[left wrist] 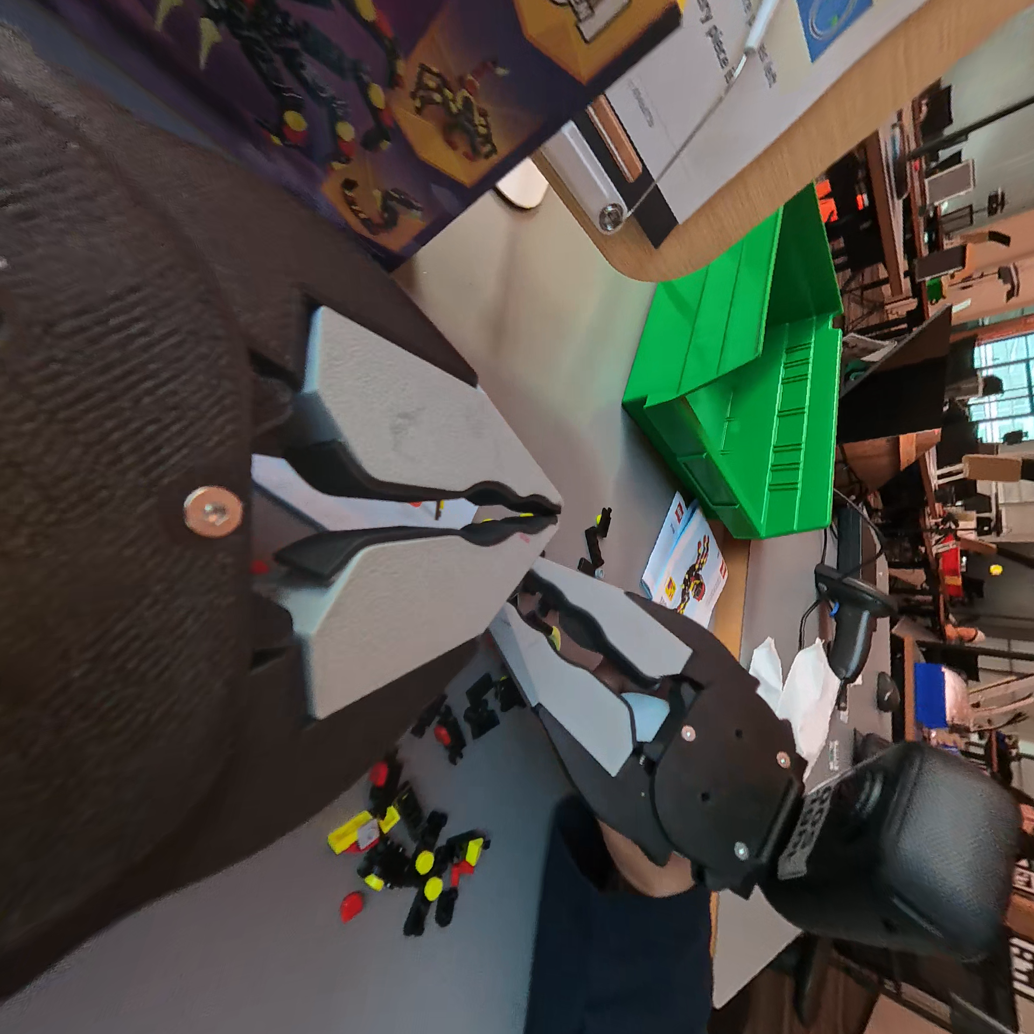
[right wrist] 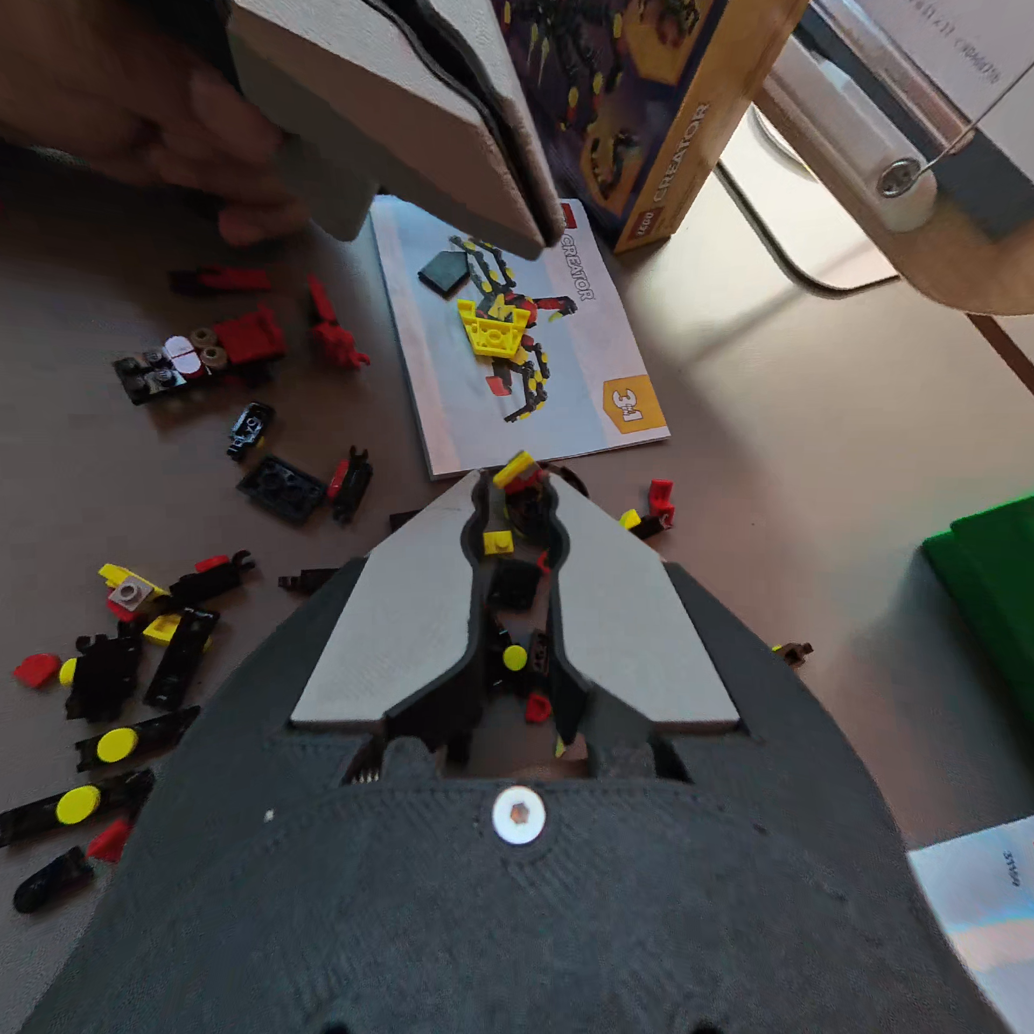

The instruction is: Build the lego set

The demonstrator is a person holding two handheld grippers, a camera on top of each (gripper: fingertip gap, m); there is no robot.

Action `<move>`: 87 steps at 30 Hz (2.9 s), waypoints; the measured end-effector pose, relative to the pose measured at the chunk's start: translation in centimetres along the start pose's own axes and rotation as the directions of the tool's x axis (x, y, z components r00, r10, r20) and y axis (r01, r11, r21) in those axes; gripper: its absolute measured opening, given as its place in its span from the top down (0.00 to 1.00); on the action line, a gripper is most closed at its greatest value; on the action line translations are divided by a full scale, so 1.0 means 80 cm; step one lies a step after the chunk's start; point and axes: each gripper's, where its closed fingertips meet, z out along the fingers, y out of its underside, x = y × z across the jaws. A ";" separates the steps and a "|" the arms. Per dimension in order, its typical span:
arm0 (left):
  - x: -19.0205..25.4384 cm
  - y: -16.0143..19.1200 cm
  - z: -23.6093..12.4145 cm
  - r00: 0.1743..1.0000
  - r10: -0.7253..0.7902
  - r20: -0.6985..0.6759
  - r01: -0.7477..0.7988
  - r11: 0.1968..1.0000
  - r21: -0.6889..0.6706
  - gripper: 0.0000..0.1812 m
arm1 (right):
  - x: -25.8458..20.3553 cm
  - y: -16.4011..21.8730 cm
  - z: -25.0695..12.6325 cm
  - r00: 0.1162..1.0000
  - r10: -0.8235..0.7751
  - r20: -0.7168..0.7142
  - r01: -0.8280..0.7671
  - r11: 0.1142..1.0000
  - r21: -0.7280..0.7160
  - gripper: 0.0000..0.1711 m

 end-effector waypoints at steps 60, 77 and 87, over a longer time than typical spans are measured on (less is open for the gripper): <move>0.007 0.012 0.012 0.996 -0.034 -0.085 0.027 0.996 -0.083 0.98 | 0.024 -0.019 -0.027 0.988 -0.080 -0.131 0.104 0.977 0.184 1.00; 0.008 0.004 0.006 0.998 0.009 -0.065 -0.010 1.000 -0.028 0.97 | 0.055 -0.035 -0.046 0.989 0.127 -0.070 -0.095 0.932 0.349 1.00; 0.009 0.007 0.008 0.998 0.017 -0.064 -0.020 0.999 -0.046 0.96 | 0.052 -0.033 -0.041 0.992 0.117 -0.053 -0.093 0.941 0.324 0.99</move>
